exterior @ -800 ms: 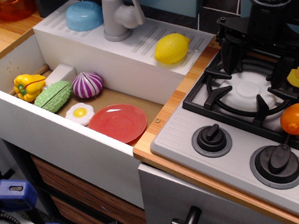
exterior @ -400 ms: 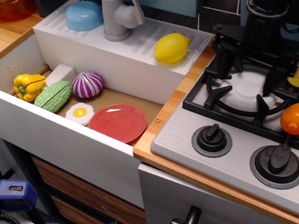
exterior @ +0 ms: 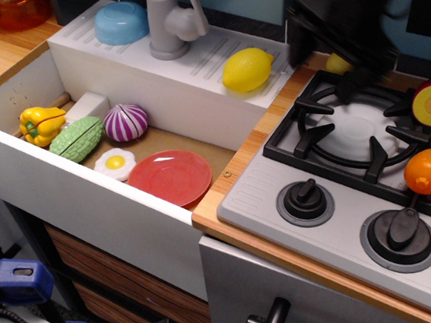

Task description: Put lemon on plate

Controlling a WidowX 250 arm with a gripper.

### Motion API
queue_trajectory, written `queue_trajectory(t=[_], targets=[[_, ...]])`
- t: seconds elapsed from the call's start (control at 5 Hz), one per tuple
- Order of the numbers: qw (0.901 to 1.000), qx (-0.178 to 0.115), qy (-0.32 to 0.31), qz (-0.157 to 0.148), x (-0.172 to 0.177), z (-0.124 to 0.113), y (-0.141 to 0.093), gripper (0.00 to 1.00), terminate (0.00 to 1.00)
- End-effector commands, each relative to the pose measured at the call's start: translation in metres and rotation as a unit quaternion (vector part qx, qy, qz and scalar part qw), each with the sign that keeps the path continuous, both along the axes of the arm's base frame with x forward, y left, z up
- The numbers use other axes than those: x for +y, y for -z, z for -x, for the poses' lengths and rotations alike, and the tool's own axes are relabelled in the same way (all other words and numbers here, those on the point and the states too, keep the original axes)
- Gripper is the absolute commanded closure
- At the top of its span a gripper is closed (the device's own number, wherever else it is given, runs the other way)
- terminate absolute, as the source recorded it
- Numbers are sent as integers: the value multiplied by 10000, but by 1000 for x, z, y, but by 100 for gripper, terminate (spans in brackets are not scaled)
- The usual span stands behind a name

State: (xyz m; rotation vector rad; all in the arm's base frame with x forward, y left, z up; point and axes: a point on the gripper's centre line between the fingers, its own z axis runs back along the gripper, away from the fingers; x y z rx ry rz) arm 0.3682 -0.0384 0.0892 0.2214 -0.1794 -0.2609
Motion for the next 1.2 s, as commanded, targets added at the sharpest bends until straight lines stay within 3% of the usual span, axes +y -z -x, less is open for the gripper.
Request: queue_trajectory(t=[0.0, 0.2, 1.0], targets=[[9985, -408, 354, 8, 49, -28, -22, 0, 0], [9976, -478, 506, -4, 67, -32, -14, 0, 0], [9963, -461, 630, 348, 81, -40, 17, 0, 0]])
